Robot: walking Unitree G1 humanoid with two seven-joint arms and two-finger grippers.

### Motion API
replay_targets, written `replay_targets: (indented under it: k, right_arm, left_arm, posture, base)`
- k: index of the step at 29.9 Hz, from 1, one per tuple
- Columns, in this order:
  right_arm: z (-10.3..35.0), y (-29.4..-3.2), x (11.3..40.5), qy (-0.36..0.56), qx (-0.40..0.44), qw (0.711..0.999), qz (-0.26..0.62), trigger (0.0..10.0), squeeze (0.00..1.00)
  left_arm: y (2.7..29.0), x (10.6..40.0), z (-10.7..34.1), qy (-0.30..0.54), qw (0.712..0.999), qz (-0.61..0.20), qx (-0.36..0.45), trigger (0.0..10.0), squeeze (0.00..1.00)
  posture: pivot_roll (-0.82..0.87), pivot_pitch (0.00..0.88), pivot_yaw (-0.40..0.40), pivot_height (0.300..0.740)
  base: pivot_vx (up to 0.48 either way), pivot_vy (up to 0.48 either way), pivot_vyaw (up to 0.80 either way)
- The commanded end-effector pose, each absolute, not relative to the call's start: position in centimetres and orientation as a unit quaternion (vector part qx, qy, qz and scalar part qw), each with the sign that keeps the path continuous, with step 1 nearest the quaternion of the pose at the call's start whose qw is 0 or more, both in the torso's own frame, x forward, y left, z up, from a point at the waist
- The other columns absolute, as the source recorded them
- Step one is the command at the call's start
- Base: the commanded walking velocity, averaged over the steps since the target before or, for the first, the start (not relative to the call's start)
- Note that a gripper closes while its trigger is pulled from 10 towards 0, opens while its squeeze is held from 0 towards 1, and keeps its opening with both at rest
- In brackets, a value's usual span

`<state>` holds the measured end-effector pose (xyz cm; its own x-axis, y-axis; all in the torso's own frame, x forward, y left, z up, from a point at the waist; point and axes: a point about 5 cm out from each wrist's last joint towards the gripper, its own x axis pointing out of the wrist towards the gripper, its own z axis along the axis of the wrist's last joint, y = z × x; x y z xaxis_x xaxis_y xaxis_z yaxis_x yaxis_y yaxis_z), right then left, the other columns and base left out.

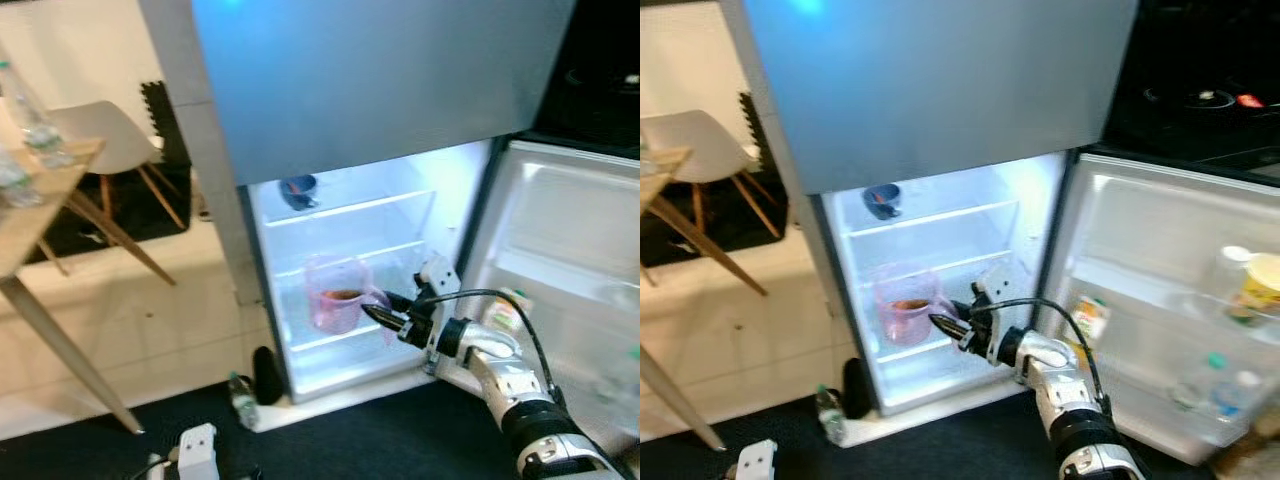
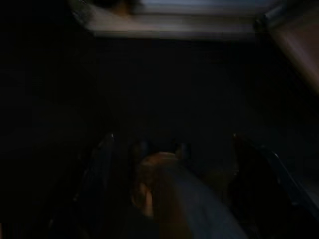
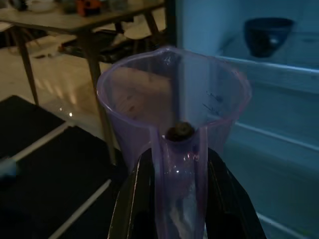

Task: Restocking fridge

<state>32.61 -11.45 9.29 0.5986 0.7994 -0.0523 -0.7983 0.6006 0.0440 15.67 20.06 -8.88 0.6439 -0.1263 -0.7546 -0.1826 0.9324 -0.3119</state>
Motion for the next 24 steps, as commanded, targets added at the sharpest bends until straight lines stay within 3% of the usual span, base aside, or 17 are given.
replay_targets:
  k: [1,20,24]
  right_arm:
    - [9.7,-11.4,32.8,0.026,0.008,0.893,0.449,10.0,0.0]
    - [9.7,-11.8,32.4,0.026,0.019,0.885,0.465,10.0,0.0]
    - [9.4,-11.6,32.2,0.029,0.016,0.882,0.469,10.0,0.0]
  left_arm:
    - [20.0,15.7,-8.9,0.423,0.888,0.012,-0.178,10.0,0.0]
    - [18.5,15.7,-9.2,0.433,0.885,0.002,-0.171,10.0,0.0]
    - [18.8,15.7,-9.1,0.433,0.886,0.004,-0.167,10.0,0.0]
  posture:
    - [-0.02,0.001,0.032,0.74]
    - [-0.04,0.008,0.024,0.74]
    - [-0.03,0.009,0.024,0.74]
  base:
    - [0.0,-0.405,0.0]
    - [0.0,-0.02,0.0]
    - [0.0,0.0,0.79]
